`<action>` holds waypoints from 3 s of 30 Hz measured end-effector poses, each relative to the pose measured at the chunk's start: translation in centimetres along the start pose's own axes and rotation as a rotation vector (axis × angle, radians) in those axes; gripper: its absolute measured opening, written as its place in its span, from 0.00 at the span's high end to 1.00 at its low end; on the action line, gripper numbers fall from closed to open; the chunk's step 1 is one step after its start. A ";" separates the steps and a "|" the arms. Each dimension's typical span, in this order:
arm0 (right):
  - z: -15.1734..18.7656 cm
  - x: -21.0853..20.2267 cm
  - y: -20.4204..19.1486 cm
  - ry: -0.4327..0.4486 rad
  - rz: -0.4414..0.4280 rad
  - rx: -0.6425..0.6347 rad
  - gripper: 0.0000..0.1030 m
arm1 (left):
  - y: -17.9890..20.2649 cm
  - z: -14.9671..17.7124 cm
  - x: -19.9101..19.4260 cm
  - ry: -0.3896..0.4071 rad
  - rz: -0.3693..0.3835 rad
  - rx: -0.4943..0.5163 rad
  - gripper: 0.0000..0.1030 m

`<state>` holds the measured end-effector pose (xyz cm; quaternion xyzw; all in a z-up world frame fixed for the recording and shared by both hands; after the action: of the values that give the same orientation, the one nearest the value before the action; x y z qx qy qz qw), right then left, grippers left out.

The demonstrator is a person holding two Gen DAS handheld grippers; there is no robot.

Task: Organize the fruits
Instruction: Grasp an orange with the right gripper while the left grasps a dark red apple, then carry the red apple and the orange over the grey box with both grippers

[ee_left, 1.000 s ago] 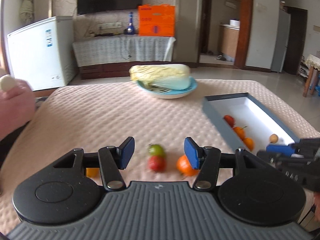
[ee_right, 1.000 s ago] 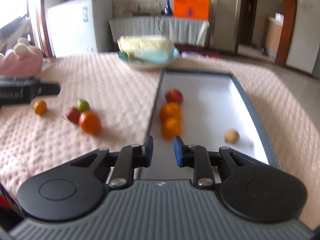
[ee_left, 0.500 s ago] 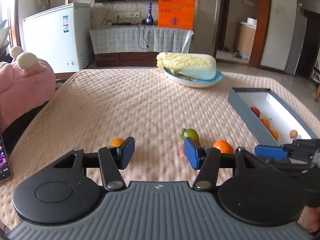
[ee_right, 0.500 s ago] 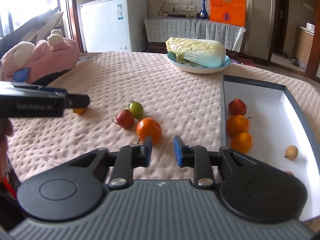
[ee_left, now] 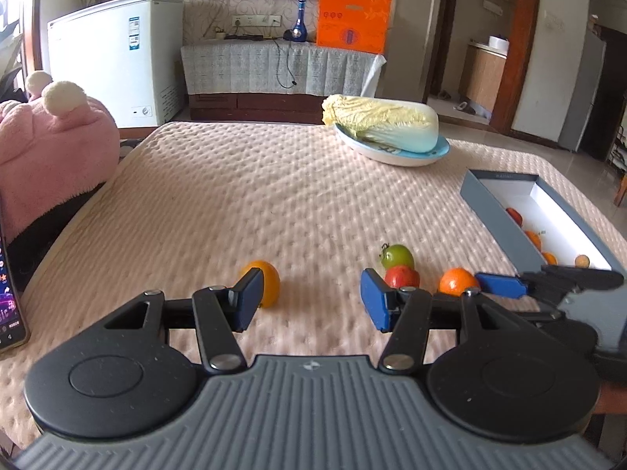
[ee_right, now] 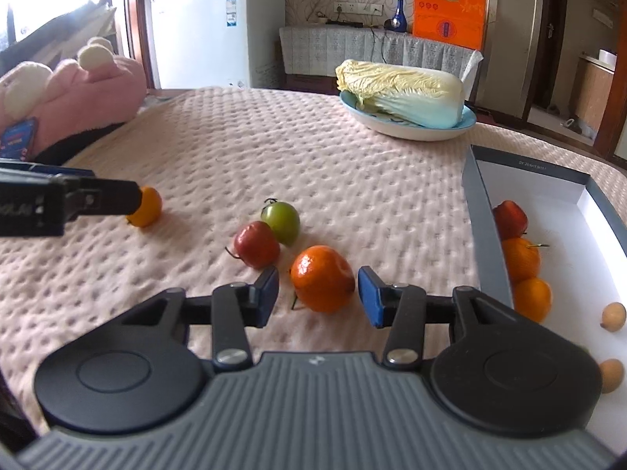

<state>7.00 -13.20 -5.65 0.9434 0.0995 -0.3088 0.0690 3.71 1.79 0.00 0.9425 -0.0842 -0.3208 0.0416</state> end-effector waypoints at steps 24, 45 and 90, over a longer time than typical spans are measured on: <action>2.0 -4.7 3.3 -0.038 -0.058 0.069 0.62 | 7.6 1.8 7.4 -0.077 0.015 0.120 0.54; 1.9 -6.1 3.4 -0.015 -0.075 0.041 0.63 | 7.2 1.3 6.8 -0.075 -0.042 0.094 0.67; 1.7 -8.9 5.3 0.039 -0.084 0.059 0.63 | 8.2 0.0 5.1 -0.038 -0.078 0.038 0.67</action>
<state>0.23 -19.92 -1.35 0.9459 0.1313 -0.2957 0.0262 6.66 -7.22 -1.95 0.9394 -0.0544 -0.3385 0.0093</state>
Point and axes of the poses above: each gripper's, at about its wrist camera, not at the fingertips, and x roughly the way its jaws point, y to its right, z to its underside, the point moved 10 cm from there along x, roughly the way its jaws point, and after that the axes turned 5 degrees about -x, right-handed, at the moved point
